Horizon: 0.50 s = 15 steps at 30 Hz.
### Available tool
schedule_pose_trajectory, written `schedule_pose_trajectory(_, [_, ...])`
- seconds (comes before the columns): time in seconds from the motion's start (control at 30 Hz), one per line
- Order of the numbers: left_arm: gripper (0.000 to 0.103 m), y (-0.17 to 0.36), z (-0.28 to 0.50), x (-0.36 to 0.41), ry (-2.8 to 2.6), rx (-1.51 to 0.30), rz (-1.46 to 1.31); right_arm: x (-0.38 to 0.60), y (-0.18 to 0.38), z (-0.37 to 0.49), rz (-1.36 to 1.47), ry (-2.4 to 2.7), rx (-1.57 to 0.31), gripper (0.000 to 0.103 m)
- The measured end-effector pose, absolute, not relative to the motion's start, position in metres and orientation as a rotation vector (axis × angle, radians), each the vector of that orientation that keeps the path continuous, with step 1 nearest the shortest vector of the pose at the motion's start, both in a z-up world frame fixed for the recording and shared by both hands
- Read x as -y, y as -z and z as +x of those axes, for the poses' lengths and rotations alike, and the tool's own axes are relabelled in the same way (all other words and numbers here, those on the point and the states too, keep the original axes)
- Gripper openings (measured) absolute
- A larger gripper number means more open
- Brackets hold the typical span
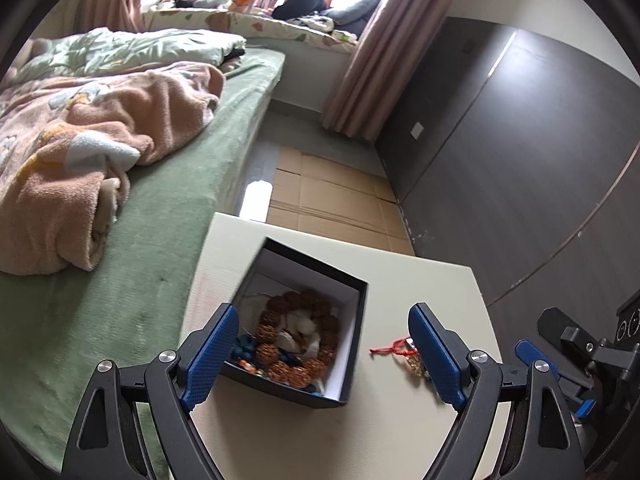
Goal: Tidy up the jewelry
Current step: 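Move the left gripper back over the dark bead strands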
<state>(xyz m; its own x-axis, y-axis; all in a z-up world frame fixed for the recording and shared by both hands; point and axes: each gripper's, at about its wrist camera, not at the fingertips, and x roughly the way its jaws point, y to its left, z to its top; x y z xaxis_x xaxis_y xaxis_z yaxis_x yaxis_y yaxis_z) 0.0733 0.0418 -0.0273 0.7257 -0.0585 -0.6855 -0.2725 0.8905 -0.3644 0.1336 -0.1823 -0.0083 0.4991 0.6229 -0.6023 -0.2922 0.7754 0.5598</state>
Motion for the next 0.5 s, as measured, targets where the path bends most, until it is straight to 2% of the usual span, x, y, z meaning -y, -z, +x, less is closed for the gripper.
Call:
schedule_pose_trajectory(0.13, [0.087, 0.028, 0.076, -0.026, -0.102, -0.763, -0.445, 0.196, 0.008, 0.132, 0.397, -0.538, -0.890, 0.103])
schedule_pose_trajectory(0.5, [0.087, 0.033, 0.084, 0.016, -0.046, -0.774, -0.349, 0.244, 0.005, 0.131, 0.385, -0.442, -0.864, 0.103])
